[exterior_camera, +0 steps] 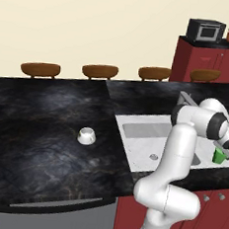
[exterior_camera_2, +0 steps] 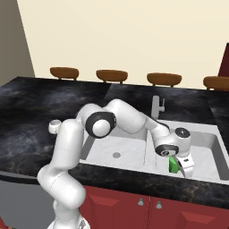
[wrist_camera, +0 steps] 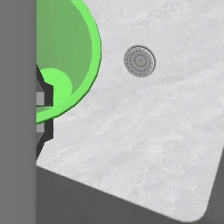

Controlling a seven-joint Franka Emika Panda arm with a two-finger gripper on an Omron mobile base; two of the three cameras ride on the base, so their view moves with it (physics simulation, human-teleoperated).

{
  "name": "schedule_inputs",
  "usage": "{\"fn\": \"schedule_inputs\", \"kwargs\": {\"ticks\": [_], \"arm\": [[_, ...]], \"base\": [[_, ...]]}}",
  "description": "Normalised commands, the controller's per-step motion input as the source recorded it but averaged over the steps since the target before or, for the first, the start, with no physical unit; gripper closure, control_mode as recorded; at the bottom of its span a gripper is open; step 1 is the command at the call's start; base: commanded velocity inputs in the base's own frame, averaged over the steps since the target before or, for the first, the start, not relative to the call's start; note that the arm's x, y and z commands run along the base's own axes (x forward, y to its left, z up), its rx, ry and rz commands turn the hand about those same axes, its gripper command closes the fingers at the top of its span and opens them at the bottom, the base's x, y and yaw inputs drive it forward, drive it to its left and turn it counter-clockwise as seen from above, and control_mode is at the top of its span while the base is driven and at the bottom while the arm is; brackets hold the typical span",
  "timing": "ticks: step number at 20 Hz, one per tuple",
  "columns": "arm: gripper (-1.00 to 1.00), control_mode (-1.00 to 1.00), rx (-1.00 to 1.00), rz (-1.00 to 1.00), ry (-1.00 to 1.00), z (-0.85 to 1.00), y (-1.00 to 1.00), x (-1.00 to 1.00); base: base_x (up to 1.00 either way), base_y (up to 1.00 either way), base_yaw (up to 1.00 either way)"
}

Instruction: Move any existing items from the left basin to the right basin for drying. Then move the mug from the counter to the left basin of the sink for washing.

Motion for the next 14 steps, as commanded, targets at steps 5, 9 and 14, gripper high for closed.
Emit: {"fn": "schedule_inputs", "kwargs": {"ticks": [5,9,14], "arm": [[1.0,-1.0,0.0,0.04,0.0,-0.22,0.0,0.01],[1.0,-1.0,0.0,0.04,0.0,-0.21,0.0,0.04],[1.0,-1.0,0.0,0.08,0.0,-0.16,0.0,0.15]], "base": [[0.0,0.0,0.0],[0.0,0.0,0.0],[0.0,0.0,0.0]]}}
